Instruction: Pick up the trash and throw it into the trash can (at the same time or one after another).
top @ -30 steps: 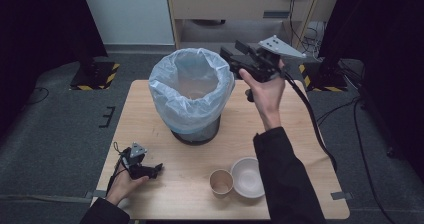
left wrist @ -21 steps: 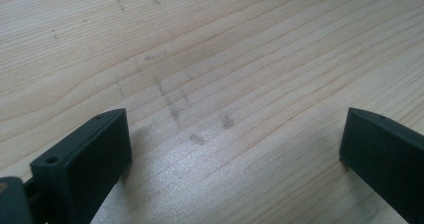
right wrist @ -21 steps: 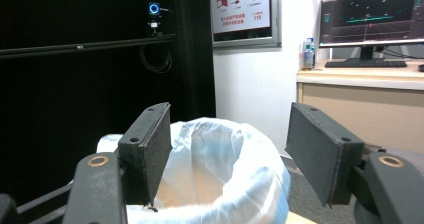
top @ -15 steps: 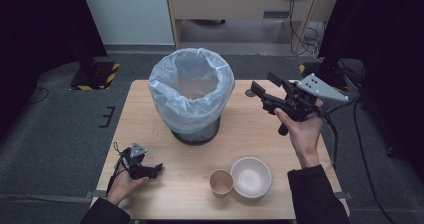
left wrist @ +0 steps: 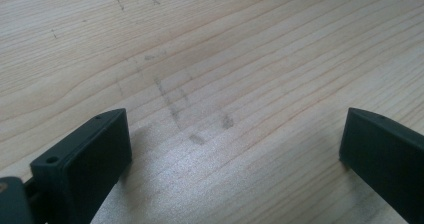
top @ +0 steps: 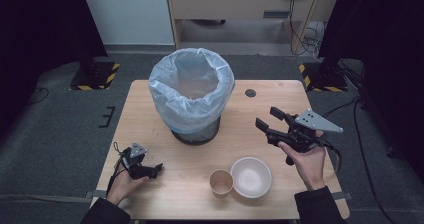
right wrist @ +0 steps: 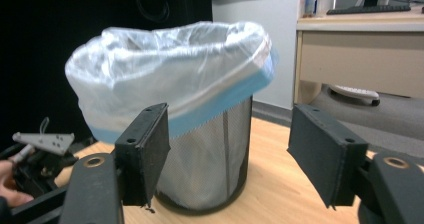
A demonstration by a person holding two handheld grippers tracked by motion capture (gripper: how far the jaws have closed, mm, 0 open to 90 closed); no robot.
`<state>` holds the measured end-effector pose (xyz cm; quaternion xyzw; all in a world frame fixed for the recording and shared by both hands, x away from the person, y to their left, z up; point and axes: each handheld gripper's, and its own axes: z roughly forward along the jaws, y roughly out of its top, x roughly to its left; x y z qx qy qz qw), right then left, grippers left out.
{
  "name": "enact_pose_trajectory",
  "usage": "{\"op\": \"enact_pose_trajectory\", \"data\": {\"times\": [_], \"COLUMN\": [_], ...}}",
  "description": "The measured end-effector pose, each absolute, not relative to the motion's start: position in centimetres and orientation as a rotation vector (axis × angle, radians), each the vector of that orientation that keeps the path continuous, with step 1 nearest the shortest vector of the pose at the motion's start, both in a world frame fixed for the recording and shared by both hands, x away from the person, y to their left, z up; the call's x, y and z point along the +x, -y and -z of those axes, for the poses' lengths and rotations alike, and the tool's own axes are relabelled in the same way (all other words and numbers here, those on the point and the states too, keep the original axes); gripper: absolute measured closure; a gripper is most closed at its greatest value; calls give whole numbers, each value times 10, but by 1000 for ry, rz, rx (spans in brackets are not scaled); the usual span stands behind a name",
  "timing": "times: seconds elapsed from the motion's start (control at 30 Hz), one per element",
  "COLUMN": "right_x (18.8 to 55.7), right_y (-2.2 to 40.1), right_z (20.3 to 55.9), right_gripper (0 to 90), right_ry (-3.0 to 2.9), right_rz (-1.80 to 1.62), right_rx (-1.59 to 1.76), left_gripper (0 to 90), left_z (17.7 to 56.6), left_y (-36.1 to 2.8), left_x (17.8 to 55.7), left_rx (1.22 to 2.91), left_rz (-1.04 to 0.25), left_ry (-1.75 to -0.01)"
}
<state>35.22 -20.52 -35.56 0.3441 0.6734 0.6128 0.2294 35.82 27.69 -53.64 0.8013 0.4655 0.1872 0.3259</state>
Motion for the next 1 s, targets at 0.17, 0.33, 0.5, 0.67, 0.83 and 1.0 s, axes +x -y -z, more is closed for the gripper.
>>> {"op": "enact_pose_trajectory", "data": {"times": [0.17,0.33,0.5,0.67,0.83,1.0], "right_x": [350,349,348,347,344,341], "right_y": [195,178,162,154,148,140], "right_z": [370,385,402,412,424,435], "right_gripper": [357,359,380,405,469,567], "right_ry": [-1932,-2039,-2160,-2213,-2302,-2407], "right_rz": [-1647,-1587,-1525,-1568,-1529,-1523], "right_rx": [941,919,896,899,882,896], "left_gripper": [0,0,0,0,0,0], "left_z": [536,536,536,536,536,536], "left_y": [-277,-277,-277,-277,-277,-277], "left_x": [358,358,358,358,358,358], "left_rx": [2100,2099,2099,2100,2100,2099], "left_rz": [-491,-491,-491,-490,-491,-491], "left_ry": [-1220,-1220,-1220,-1220,-1220,-1220]}}
